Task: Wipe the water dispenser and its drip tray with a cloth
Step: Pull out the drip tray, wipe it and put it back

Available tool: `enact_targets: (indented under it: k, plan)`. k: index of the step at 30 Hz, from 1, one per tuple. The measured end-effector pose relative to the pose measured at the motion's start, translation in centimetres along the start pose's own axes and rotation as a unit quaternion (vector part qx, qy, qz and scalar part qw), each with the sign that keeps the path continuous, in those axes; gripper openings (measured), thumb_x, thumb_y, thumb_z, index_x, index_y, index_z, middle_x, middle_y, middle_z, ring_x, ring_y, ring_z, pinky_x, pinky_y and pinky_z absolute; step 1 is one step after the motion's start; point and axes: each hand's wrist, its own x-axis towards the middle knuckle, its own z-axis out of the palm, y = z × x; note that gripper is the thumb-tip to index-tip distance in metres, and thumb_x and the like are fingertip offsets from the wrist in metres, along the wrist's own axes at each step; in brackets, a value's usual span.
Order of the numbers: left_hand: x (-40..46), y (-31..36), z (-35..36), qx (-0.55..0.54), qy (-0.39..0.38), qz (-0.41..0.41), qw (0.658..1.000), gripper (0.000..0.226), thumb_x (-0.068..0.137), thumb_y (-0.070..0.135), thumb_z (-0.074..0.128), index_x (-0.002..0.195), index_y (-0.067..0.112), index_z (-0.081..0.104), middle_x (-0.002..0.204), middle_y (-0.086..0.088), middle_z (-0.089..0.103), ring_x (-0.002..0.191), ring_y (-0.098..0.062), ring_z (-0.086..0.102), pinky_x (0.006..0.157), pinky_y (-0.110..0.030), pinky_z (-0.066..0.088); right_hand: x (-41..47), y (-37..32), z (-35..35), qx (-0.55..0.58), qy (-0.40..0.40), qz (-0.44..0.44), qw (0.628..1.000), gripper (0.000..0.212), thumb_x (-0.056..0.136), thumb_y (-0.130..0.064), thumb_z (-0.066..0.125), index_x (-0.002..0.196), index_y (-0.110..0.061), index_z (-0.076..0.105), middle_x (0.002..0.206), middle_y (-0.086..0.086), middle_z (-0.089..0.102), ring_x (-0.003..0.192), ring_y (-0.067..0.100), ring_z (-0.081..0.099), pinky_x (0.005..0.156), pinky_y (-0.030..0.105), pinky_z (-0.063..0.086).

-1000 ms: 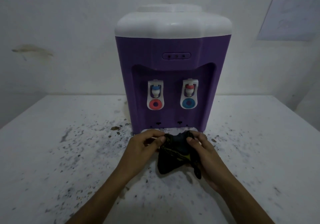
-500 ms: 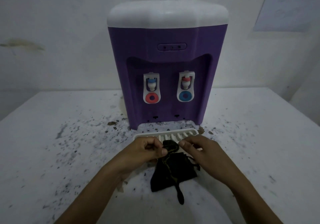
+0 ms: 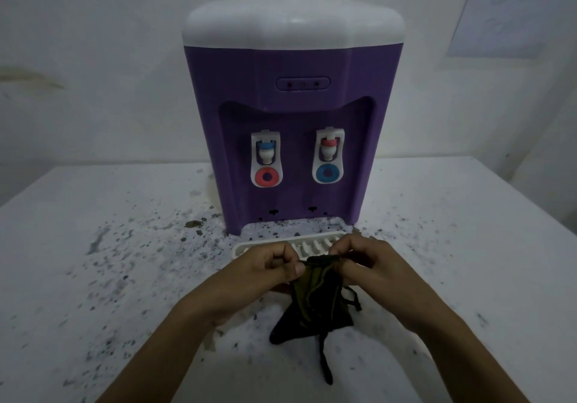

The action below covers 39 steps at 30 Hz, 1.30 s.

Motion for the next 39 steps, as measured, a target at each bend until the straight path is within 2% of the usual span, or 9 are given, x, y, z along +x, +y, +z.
enact_targets:
  k: [8, 16, 19, 22, 25, 29, 31, 34, 39]
  plan:
    - [-1.3, 1.0, -1.6, 0.079, 0.14, 0.158, 0.974, 0.022, 0.086, 0.002, 0.061, 0.076, 0.021, 0.053, 0.084, -0.015, 0.063, 0.076, -0.016, 0.061, 0.068, -0.024, 0.05, 0.1, -2.8, 1.9, 0.174, -0.126, 0.064, 0.975, 0.013, 0.089, -0.001, 0.054, 0.082, -0.01, 0.06, 0.067, 0.002, 0.056, 0.061, 0.013, 0.054, 0.05, 0.024, 0.049]
    - [-2.7, -2.6, -4.5, 0.216, 0.247, 0.208, 0.922, 0.029, 0.087, -0.01, 0.054, 0.075, 0.015, 0.062, 0.088, 0.006, 0.066, 0.083, -0.012, 0.065, 0.075, -0.021, 0.052, 2.1, -2.4, 7.0, 0.27, -0.119, 0.119, 0.948, 0.006, 0.087, -0.004, 0.062, 0.091, -0.007, 0.059, 0.07, 0.004, 0.063, 0.067, 0.015, 0.063, 0.063, 0.024, 0.055]
    - [-2.5, -3.5, -4.6, 0.284, 0.276, 0.237, 0.887, 0.027, 0.083, -0.002, 0.055, 0.087, 0.02, 0.07, 0.099, 0.022, 0.066, 0.094, 0.001, 0.063, 0.08, -0.011, 0.048, 2.6, -1.9, 6.8, 0.198, -0.125, 0.096, 0.967, 0.008, 0.087, -0.007, 0.064, 0.093, -0.008, 0.059, 0.07, 0.0, 0.063, 0.071, 0.013, 0.064, 0.065, 0.027, 0.055]
    - [-2.5, -3.9, -3.8, 0.236, 0.282, 0.185, 0.911, 0.031, 0.086, 0.012, 0.051, 0.099, 0.036, 0.066, 0.104, 0.04, 0.061, 0.103, 0.009, 0.058, 0.087, -0.005, 0.041, 3.1, -1.7, 6.8, 0.125, -0.118, 0.058, 0.983, 0.011, 0.087, -0.01, 0.065, 0.096, -0.008, 0.059, 0.073, 0.001, 0.062, 0.074, 0.011, 0.062, 0.067, 0.028, 0.055]
    - [-2.4, -3.8, -2.8, 0.048, 0.212, 0.076, 0.973, 0.028, 0.091, 0.027, 0.047, 0.111, 0.027, 0.066, 0.109, 0.017, 0.069, 0.11, -0.006, 0.06, 0.098, -0.02, 0.043, 3.4, -1.5, 7.0, 0.1, -0.134, 0.042, 0.985, 0.014, 0.088, -0.012, 0.064, 0.1, -0.01, 0.059, 0.082, 0.006, 0.064, 0.079, 0.013, 0.063, 0.071, 0.03, 0.057]
    - [-3.0, -4.0, -2.8, -0.008, 0.204, 0.079, 0.976, 0.035, 0.085, 0.034, 0.054, 0.116, 0.02, 0.061, 0.113, -0.004, 0.067, 0.111, -0.018, 0.061, 0.098, -0.037, 0.046, 3.5, -1.6, 6.2, 0.046, -0.213, -0.016, 0.976, 0.022, 0.09, -0.015, 0.062, 0.111, -0.019, 0.061, 0.1, 0.005, 0.068, 0.092, 0.014, 0.067, 0.074, 0.024, 0.055]
    - [-3.0, -4.3, -3.4, -0.043, 0.231, 0.067, 0.97, 0.029, 0.087, 0.029, 0.057, 0.115, 0.025, 0.062, 0.112, -0.007, 0.067, 0.109, -0.02, 0.062, 0.097, -0.036, 0.046, 4.2, -0.6, 4.8, -0.08, -0.163, -0.082, 0.98, 0.023, 0.089, -0.027, 0.063, 0.112, -0.027, 0.061, 0.095, -0.009, 0.069, 0.091, 0.005, 0.065, 0.077, 0.022, 0.053]
    - [-2.8, -4.3, -3.8, -0.121, 0.259, 0.055, 0.957, 0.024, 0.095, 0.012, 0.05, 0.112, 0.02, 0.065, 0.108, -0.01, 0.069, 0.104, -0.022, 0.064, 0.086, -0.026, 0.051, 5.8, 1.6, 2.7, -0.269, -0.057, -0.122, 0.954, 0.039, 0.083, -0.046, 0.065, 0.12, -0.035, 0.055, 0.114, -0.019, 0.06, 0.103, -0.004, 0.054, 0.088, 0.021, 0.047]
    - [-2.3, -3.9, -3.4, -0.238, 0.303, 0.058, 0.921, 0.031, 0.094, 0.003, 0.04, 0.103, 0.015, 0.067, 0.099, -0.004, 0.072, 0.096, -0.017, 0.064, 0.083, -0.025, 0.048, 7.4, 4.7, 1.2, -0.473, -0.101, -0.114, 0.868, 0.073, 0.077, -0.059, 0.063, 0.14, -0.036, 0.034, 0.145, -0.014, 0.037, 0.134, 0.009, 0.029, 0.109, 0.027, 0.02]
